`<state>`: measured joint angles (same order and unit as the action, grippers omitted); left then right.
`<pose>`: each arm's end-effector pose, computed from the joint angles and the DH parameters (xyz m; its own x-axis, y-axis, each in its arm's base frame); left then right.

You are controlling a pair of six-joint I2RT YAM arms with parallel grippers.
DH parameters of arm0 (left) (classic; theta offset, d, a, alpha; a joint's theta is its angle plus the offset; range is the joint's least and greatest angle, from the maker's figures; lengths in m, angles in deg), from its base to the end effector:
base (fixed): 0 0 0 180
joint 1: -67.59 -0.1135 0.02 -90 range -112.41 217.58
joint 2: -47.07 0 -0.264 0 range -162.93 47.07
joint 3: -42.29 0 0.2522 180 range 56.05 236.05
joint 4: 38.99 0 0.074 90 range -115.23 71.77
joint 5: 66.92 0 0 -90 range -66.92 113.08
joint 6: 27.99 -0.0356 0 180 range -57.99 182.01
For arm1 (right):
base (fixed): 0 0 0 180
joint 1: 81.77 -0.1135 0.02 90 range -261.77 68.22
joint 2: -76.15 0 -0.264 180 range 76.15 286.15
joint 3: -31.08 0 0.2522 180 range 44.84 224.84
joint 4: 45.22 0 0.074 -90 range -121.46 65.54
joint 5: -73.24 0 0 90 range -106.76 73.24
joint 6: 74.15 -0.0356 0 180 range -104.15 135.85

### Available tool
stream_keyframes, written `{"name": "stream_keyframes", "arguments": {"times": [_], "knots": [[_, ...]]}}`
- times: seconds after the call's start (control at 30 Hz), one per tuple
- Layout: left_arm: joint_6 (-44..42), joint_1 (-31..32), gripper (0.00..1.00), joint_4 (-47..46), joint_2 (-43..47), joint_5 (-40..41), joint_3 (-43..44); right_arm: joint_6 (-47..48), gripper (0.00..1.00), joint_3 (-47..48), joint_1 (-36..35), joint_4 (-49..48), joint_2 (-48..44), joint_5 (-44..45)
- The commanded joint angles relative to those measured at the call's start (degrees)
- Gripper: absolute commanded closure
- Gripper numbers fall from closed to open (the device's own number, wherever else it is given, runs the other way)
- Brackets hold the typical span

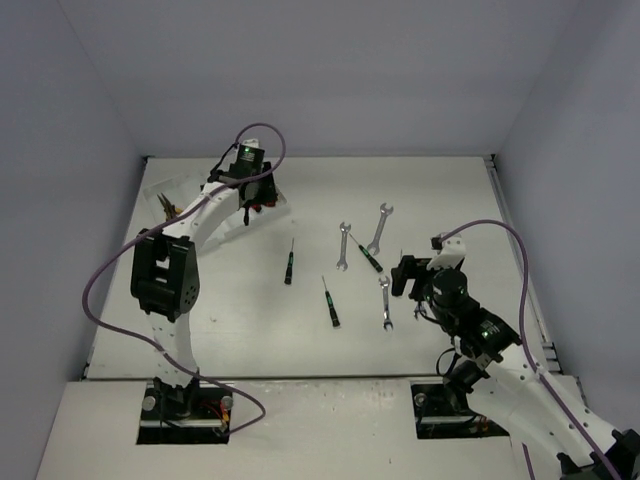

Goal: Sort the tools into containers

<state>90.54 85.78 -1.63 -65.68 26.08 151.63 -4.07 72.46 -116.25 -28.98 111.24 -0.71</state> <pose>0.4346 -0.1408 0.2704 -0.6760 -0.2799 -0.6817 -0.0555 0.9418 -0.3317 0.1385 0.0832 0.2742 -0.2428 0.2305 -0.9423 -0.2519 0.9231 0.2907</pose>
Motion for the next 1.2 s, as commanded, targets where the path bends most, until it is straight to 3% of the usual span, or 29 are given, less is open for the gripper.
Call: {"name": "stream_keyframes", "arguments": {"times": [0.0,0.2,0.57,0.87,1.1,1.17], "knots": [[-4.73,7.69,0.52,1.78,9.37,-0.51,-6.68,-0.28,0.20,0.70,0.38,-2.83,-0.43,1.44],[-5.42,13.08,0.52,4.33,10.49,-3.01,-13.56,-0.66,0.21,0.31,0.29,-2.83,-2.03,0.59],[-2.96,13.45,0.53,4.79,7.19,-2.39,-17.49,-1.02,0.20,-0.11,0.29,-2.83,-3.54,-0.03],[-1.08,13.54,0.74,4.61,4.45,-2.27,-19.12,-1.17,0.20,-0.37,0.29,-2.83,-3.44,-0.49],[-0.67,13.06,0.99,5.05,10.54,-0.37,-20.60,-1.00,0.20,-0.19,0.29,-2.83,-2.78,-0.25],[-0.06,11.95,1.00,5.00,12.47,0.19,-20.60,-0.94,0.20,-0.30,0.29,-2.83,-3.03,-0.37]]}}
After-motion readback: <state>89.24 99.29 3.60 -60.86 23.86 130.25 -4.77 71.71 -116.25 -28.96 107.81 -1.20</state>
